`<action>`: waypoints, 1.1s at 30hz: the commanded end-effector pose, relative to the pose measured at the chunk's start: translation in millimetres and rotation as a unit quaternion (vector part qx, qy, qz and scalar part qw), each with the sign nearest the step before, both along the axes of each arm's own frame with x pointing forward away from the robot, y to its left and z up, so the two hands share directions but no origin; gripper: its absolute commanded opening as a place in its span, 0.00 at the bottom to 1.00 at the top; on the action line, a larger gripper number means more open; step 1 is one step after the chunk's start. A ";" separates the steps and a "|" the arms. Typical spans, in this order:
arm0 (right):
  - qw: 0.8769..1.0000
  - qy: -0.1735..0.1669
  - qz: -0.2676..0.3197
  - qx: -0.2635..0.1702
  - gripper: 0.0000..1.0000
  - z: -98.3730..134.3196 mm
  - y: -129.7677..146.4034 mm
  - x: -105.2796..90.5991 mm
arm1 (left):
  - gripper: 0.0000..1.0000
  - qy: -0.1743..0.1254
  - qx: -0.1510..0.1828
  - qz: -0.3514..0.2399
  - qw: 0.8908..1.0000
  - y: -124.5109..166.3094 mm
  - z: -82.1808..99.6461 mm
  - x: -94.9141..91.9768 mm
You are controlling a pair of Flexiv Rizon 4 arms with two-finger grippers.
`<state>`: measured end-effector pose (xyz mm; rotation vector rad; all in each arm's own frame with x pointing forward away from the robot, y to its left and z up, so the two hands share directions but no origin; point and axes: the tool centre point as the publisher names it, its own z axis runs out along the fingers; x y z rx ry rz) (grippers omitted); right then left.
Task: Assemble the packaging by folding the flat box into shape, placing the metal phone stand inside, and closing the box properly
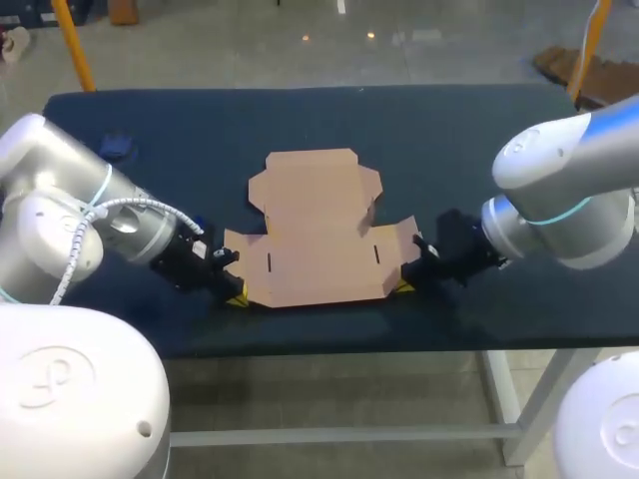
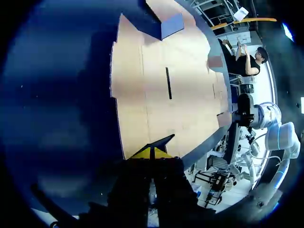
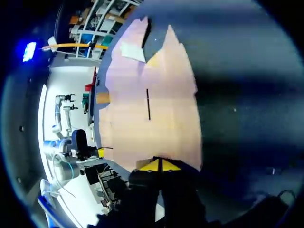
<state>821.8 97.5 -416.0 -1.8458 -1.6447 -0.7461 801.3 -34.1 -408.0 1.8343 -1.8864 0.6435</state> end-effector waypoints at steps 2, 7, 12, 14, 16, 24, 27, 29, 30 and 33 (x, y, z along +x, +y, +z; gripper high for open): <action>1.000 0.005 0.002 -0.018 0.00 1.5 3.7 0.2 | 0.00 0.004 0.026 -0.001 1.000 -5.0 6.1 3.3; 1.000 0.007 0.003 -0.026 0.00 1.0 4.8 -0.5 | 0.00 0.006 0.037 -0.002 0.999 -6.2 7.3 4.0; 0.999 0.009 0.005 -0.037 0.00 1.4 6.9 -1.6 | 0.00 0.006 0.045 -0.004 0.999 -8.2 8.3 4.8; 0.999 0.010 0.007 -0.043 0.00 1.6 8.4 -1.7 | 0.00 0.006 0.048 -0.006 0.999 -9.9 8.6 4.9; 0.999 0.011 0.007 -0.051 0.00 1.8 9.6 -1.9 | 0.00 0.005 0.051 -0.008 0.999 -11.3 9.4 4.7; 0.995 0.009 0.001 -0.096 0.00 5.3 14.1 -5.5 | 0.00 -0.002 0.060 -0.010 0.998 -13.5 13.2 3.9; 0.993 0.010 0.001 -0.116 0.00 5.8 17.1 -5.6 | 0.00 -0.001 0.062 -0.012 0.998 -15.1 12.6 4.8; 0.992 0.010 0.001 -0.126 0.00 6.0 18.5 -5.4 | 0.00 -0.002 0.064 -0.014 0.998 -16.1 12.8 4.9; 0.991 0.010 0.001 -0.131 0.00 6.1 19.1 -5.4 | 0.00 -0.002 0.065 -0.015 0.998 -16.8 13.1 4.7; 0.990 0.011 0.002 -0.143 0.00 6.3 20.4 -5.5 | 0.00 -0.002 0.070 -0.017 0.997 -18.6 13.6 4.2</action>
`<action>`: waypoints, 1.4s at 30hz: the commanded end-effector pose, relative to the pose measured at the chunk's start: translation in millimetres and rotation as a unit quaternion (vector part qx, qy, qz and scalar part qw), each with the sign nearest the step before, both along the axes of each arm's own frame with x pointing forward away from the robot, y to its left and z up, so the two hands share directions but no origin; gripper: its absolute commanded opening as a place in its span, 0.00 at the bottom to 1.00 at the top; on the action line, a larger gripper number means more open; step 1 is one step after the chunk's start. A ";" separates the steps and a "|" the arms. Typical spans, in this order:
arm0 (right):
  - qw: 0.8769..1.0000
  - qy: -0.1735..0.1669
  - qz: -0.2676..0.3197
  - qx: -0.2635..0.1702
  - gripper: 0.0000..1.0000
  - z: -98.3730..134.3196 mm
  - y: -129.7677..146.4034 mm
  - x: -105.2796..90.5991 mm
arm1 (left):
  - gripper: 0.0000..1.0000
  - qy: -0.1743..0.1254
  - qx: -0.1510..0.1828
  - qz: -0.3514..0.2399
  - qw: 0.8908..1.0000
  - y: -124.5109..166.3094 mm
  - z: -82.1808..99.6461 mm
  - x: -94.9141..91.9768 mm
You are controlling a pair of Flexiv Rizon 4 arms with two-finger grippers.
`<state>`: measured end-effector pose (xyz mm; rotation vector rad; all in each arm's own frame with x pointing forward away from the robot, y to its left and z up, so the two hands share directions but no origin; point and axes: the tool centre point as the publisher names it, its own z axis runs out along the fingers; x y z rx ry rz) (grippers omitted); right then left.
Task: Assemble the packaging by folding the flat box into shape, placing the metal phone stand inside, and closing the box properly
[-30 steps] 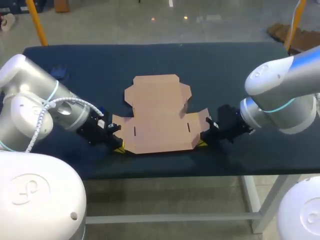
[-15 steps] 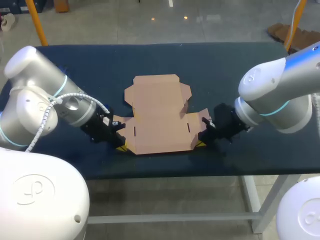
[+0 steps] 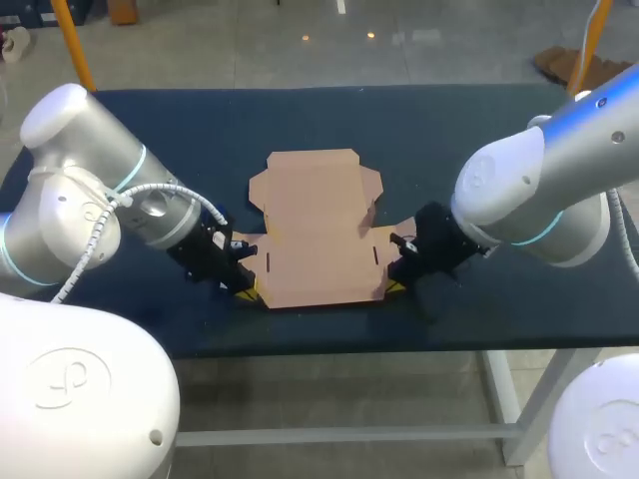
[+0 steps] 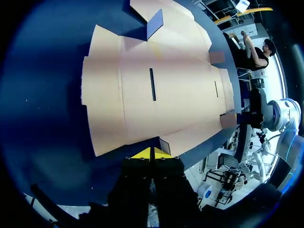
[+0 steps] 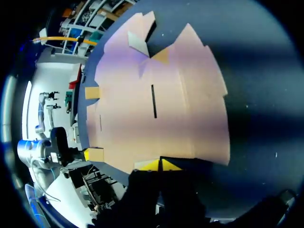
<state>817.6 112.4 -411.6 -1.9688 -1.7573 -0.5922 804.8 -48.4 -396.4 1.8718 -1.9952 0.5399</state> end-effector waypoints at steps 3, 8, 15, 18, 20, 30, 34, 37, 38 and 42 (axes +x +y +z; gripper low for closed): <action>0.998 0.004 0.000 -0.058 0.00 1.2 6.7 -1.2 | 0.00 0.002 0.013 -0.003 1.000 -6.1 2.2 0.6; 0.997 0.008 -0.001 -0.075 0.00 -0.6 7.8 -0.4 | 0.00 0.003 0.020 -0.011 1.000 -10.9 1.7 0.5; 0.996 0.014 -0.004 -0.091 0.00 -3.6 7.2 1.3 | 0.00 0.001 0.025 -0.019 1.000 -16.5 2.4 -1.5; 0.995 0.014 -0.005 -0.099 0.00 -4.1 8.1 1.5 | 0.00 0.002 0.026 -0.023 0.999 -19.4 2.0 -1.8; 0.995 0.014 -0.005 -0.102 0.00 -4.0 8.2 1.6 | 0.00 0.002 0.027 -0.026 0.999 -21.1 1.9 -2.4; 0.993 0.014 -0.009 -0.121 0.00 -4.5 9.9 0.5 | 0.00 -0.002 0.032 -0.033 0.999 -27.6 0.9 -9.7; 0.992 0.014 -0.010 -0.127 0.00 -5.6 10.6 -0.6 | 0.00 -0.001 0.034 -0.032 0.999 -29.3 -1.0 -9.3; 0.991 0.016 -0.013 -0.133 0.00 -6.3 9.8 -1.7 | 0.00 0.000 0.034 -0.031 0.999 -30.0 -2.7 -8.0; 0.991 0.016 -0.013 -0.134 0.00 -6.6 9.6 -2.1 | 0.00 0.001 0.034 -0.031 0.999 -30.4 -3.4 -7.5; 0.990 0.018 -0.013 -0.136 0.00 -7.1 8.9 -3.3 | 0.00 0.003 0.035 -0.032 0.999 -33.1 -5.5 -7.0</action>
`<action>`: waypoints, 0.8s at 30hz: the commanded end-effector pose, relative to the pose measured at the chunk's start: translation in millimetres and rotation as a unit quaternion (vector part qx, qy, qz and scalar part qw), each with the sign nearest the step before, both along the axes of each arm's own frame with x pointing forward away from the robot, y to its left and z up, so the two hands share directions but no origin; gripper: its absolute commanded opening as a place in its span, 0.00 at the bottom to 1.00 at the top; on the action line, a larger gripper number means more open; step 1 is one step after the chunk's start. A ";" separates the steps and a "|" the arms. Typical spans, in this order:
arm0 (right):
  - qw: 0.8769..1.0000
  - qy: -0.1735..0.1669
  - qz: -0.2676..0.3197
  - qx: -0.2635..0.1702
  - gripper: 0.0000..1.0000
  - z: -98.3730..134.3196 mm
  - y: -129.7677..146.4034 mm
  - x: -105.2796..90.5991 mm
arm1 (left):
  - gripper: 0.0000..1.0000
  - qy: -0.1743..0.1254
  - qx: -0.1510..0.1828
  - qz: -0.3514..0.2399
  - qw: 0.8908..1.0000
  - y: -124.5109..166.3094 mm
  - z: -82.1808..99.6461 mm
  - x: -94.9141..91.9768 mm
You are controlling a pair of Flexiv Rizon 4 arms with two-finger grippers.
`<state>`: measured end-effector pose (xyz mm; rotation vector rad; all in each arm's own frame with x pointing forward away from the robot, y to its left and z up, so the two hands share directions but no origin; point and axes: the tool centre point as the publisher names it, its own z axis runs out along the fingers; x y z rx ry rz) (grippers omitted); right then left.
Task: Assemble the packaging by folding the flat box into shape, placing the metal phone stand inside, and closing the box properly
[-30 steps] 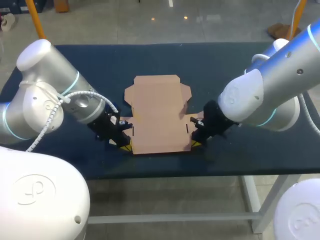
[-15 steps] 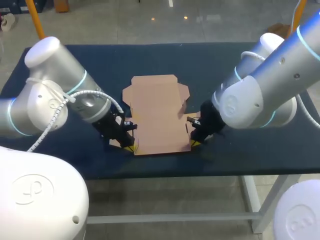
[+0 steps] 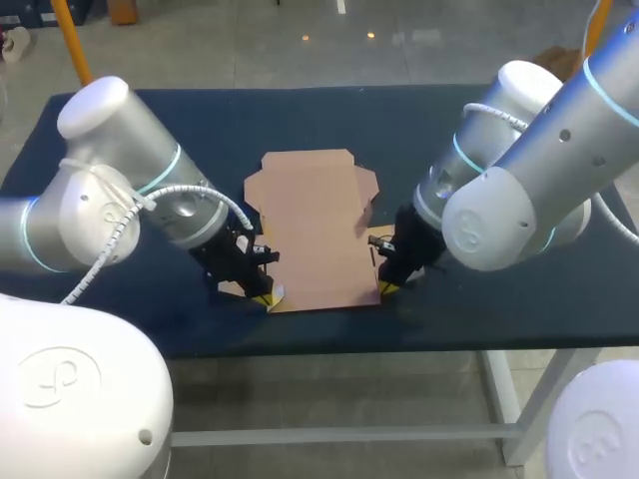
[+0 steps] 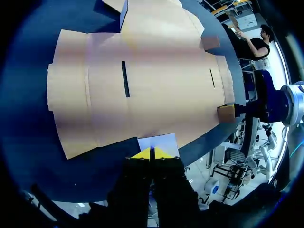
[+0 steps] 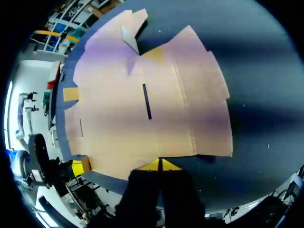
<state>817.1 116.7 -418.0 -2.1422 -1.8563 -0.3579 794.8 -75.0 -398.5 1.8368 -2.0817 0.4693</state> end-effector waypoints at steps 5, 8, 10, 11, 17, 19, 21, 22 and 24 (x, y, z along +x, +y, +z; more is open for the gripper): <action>1.000 -0.002 -0.002 -0.018 0.00 -0.1 4.0 -4.1 | 0.00 0.003 0.009 -0.002 1.000 -9.4 -5.8 2.8; 1.000 -0.003 -0.004 -0.014 0.00 0.7 3.4 -4.8 | 0.00 0.002 0.011 0.001 1.000 -10.4 -7.1 2.6; 1.000 -0.003 -0.007 -0.010 0.00 1.7 2.2 -4.9 | 0.00 0.002 0.012 0.002 1.000 -11.2 -8.2 2.3; 1.000 -0.003 -0.008 -0.009 0.00 2.1 1.9 -4.9 | 0.00 0.002 0.012 0.002 1.000 -11.6 -8.7 2.0; 1.000 -0.008 -0.017 0.005 0.00 4.9 -0.2 -6.0 | 0.00 0.003 0.012 0.005 1.000 -12.2 -10.8 1.4; 1.000 -0.010 -0.021 0.012 0.00 6.0 -1.1 -6.8 | 0.00 0.003 0.013 0.007 1.000 -12.1 -11.5 1.0; 1.000 -0.011 -0.022 0.019 0.00 7.1 -2.2 -7.5 | 0.00 0.003 0.013 0.008 1.000 -12.3 -12.1 0.7; 0.999 -0.012 -0.024 0.022 0.00 7.5 -2.8 -7.7 | 0.00 0.002 0.014 0.009 1.000 -12.4 -12.3 0.6; 0.999 -0.012 -0.024 0.028 0.00 8.2 -3.9 -8.1 | 0.00 0.002 0.015 0.010 1.000 -12.6 -12.8 0.4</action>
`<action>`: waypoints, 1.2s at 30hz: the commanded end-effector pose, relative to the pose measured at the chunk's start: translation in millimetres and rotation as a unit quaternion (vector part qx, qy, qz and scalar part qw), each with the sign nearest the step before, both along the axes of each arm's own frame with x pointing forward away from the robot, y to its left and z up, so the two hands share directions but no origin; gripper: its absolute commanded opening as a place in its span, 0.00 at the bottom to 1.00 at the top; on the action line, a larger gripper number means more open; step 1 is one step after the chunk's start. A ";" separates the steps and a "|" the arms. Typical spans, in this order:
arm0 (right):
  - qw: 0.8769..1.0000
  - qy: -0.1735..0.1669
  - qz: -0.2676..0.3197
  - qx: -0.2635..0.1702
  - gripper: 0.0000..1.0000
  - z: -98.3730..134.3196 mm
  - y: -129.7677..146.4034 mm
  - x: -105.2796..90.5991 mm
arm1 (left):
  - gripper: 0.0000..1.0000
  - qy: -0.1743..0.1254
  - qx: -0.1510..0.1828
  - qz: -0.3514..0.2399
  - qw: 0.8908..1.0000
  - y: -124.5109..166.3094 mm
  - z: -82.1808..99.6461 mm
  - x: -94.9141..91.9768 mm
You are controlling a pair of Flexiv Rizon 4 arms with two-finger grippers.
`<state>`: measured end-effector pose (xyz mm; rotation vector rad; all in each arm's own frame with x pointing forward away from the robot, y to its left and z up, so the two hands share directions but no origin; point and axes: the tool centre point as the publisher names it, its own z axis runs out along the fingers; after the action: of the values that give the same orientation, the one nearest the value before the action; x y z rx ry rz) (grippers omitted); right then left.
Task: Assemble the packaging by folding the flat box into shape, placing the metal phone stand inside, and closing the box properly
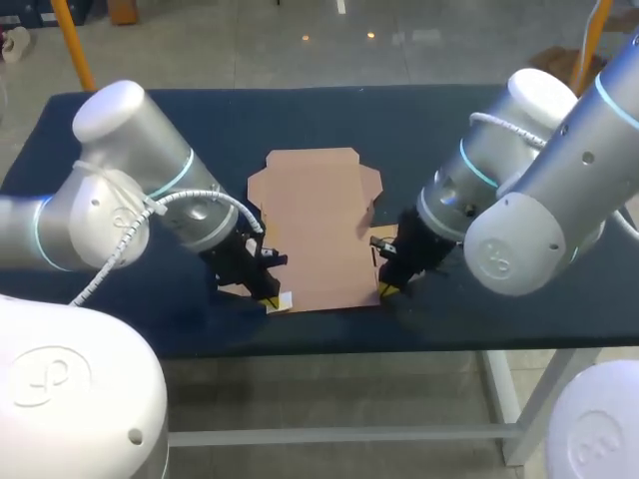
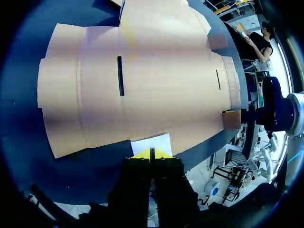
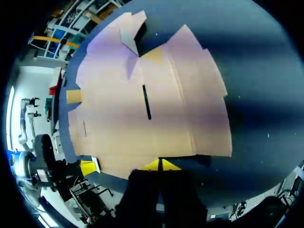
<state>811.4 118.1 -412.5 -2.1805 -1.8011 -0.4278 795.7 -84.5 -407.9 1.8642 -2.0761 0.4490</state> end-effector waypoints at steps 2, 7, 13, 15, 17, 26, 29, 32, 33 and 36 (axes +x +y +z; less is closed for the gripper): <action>1.000 0.001 0.001 0.016 0.00 3.2 -6.5 -2.8 | 0.00 -0.001 0.006 0.002 1.000 -3.3 -4.1 -0.4; 1.000 0.002 -0.001 0.026 0.00 3.8 -9.9 -2.9 | 0.00 0.000 0.007 0.004 1.000 -3.5 -4.7 -0.4; 0.999 -0.003 0.005 0.036 0.00 5.3 -7.6 -5.4 | 0.00 0.001 0.008 0.005 1.000 -4.6 -5.6 0.0; 0.999 -0.007 0.008 0.039 0.00 5.8 -5.7 -6.1 | 0.00 0.001 0.008 0.004 1.000 -5.1 -5.9 0.2; 0.999 -0.010 0.011 0.044 0.00 5.7 -3.8 -6.2 | 0.00 0.002 0.007 0.003 1.000 -5.7 -6.3 0.4; 0.998 -0.010 0.023 0.050 0.00 -1.3 4.1 -7.1 | 0.00 0.001 0.008 0.004 1.000 -6.2 -6.7 0.4; 0.998 -0.012 0.026 0.051 0.00 -2.5 6.3 -7.7 | 0.00 0.000 0.009 0.004 1.000 -6.5 -7.1 0.1; 0.998 -0.015 0.030 0.052 0.00 -3.8 9.1 -8.2 | 0.00 0.001 0.009 0.003 1.000 -6.8 -7.4 -0.1; 0.998 -0.017 0.031 0.051 0.00 -4.1 9.9 -8.3 | 0.00 0.001 0.008 0.002 1.000 -6.8 -7.5 -0.2; 0.998 -0.020 0.034 0.050 0.00 -5.3 12.2 -9.0 | 0.00 0.001 0.008 0.002 1.000 -7.0 -8.0 -0.8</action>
<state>801.4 128.7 -414.8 -2.0639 -1.8339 -0.5323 794.9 -88.3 -411.1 1.8731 -2.0776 0.4420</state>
